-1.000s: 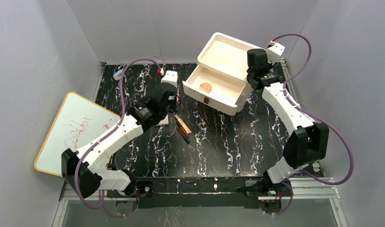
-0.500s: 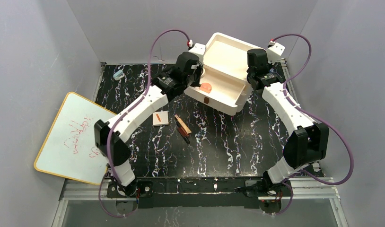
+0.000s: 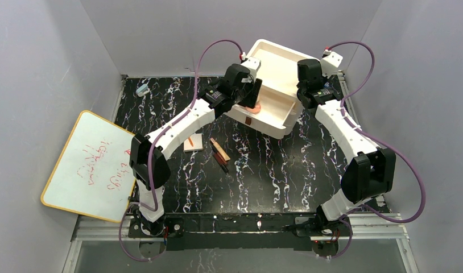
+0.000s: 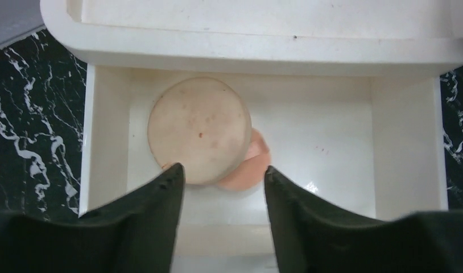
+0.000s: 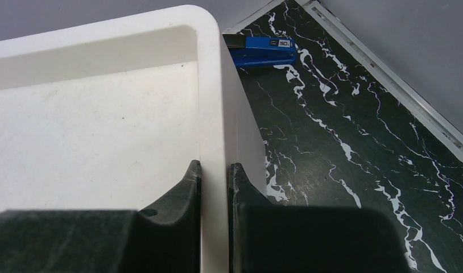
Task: Organize the makeup
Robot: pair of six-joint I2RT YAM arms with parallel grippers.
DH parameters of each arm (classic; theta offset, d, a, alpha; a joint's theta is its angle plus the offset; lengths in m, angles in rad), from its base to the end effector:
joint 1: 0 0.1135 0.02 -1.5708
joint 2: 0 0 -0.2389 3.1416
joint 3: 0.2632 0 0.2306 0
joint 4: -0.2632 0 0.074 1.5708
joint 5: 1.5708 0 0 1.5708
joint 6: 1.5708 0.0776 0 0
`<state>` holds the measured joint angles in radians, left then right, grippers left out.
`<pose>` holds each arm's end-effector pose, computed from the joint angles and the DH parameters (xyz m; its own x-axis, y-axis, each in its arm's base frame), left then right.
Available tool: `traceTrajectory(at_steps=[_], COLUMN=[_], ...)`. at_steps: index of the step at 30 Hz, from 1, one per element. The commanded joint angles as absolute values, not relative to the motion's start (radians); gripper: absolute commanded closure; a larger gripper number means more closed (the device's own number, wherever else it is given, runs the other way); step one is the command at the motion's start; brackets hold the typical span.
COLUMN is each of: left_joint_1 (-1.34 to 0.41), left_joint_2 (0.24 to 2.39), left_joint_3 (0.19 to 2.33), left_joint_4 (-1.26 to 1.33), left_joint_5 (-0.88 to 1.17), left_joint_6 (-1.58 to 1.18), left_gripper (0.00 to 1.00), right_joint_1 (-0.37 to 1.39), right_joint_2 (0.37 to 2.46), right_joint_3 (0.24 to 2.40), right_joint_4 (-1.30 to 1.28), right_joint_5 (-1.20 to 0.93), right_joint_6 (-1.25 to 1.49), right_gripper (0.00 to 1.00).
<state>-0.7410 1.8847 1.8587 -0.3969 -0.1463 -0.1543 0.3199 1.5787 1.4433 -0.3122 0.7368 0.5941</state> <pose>0.3436 -0.2991 0.3330 -0.3868 0.1478 -0.9103 0.5164 0.8525 -0.0810 0.3668 0.0666 0.3249 -0.1489 0.3874 -0.9098 0.5135 0.8166 0.2636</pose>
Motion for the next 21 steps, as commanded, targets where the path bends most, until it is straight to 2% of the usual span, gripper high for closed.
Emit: traceTrajectory(at_steps=[1, 2, 5, 17, 21], left_joint_1=[-0.736, -0.737, -0.737, -0.737, -0.737], left_joint_2=[1.857, 1.850, 1.797, 1.282, 1.210], left_joint_3=[1.863, 1.862, 1.829, 1.282, 1.143], left_joint_4=[-0.361, -0.357, -0.321, -0.151, -0.088], left_joint_5=[-0.135, -0.139, -0.168, -0.185, -0.147], left_joint_6=[-0.134, -0.128, -0.101, -0.148, -0.165], left_gripper=[0.41, 0.36, 0.31, 0.31, 0.31], right_joint_1=[0.302, 0.302, 0.302, 0.302, 0.302], right_joint_2=[1.638, 1.639, 1.644, 1.652, 1.660], right_joint_3=[1.378, 1.379, 1.380, 1.367, 1.361], right_joint_4=[-0.532, -0.532, -0.535, -0.538, -0.539], right_joint_5=[0.689, 0.688, 0.684, 0.683, 0.680], right_joint_6=[0.614, 0.614, 0.613, 0.609, 0.611], right_gripper=[0.99, 0.99, 0.99, 0.99, 0.99])
